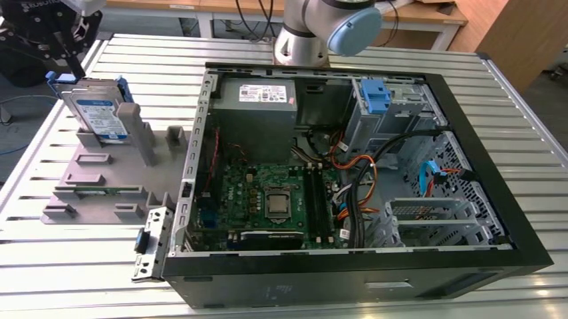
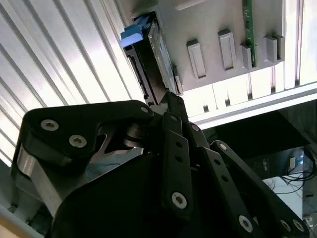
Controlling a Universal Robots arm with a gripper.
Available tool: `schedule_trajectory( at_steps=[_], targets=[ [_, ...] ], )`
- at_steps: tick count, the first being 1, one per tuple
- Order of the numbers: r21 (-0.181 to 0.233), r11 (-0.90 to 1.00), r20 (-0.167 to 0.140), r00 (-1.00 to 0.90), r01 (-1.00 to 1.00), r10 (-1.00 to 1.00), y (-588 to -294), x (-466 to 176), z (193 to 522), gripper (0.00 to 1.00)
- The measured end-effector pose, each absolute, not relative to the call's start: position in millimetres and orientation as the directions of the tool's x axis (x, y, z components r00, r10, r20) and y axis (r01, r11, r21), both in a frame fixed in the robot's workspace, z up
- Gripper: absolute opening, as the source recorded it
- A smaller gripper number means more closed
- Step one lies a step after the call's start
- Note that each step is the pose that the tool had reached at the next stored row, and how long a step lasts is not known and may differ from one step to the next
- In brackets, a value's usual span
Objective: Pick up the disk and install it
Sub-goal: 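Pick up the disk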
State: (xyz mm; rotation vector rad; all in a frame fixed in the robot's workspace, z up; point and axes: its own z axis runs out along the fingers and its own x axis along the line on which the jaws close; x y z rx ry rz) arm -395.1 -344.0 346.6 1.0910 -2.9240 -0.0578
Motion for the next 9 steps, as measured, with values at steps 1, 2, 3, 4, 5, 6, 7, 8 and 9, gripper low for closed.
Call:
schedule_trajectory(
  at_steps=[1, 2, 3, 4, 5, 6, 7, 8, 9],
  targets=[
    [0.042, 0.743, 0.006, -0.744, -0.668, -0.669, -344.0, -395.1, 346.7, 0.11],
    [0.042, 0.731, 0.006, -0.731, -0.681, -0.682, -344.0, -395.1, 346.6, 0.11],
    [0.042, 0.719, 0.006, -0.719, -0.694, -0.695, -344.0, -395.1, 346.6, 0.11],
    [0.042, 0.706, 0.006, -0.706, -0.707, -0.708, -344.0, -395.1, 346.6, 0.11],
    [0.042, 0.693, 0.006, -0.694, -0.720, -0.720, -344.0, -395.1, 346.6, 0.11],
    [0.042, 0.680, 0.006, -0.681, -0.732, -0.733, -344.0, -395.1, 346.6, 0.11],
    [0.042, 0.667, 0.006, -0.667, -0.744, -0.745, -344.0, -395.1, 346.5, 0.11],
    [0.042, 0.652, 0.006, -0.653, -0.757, -0.758, -344.0, -395.1, 346.5, 0.11],
    [0.042, 0.638, 0.006, -0.639, -0.769, -0.769, -344.0, -395.1, 346.5, 0.11]
  ],
)
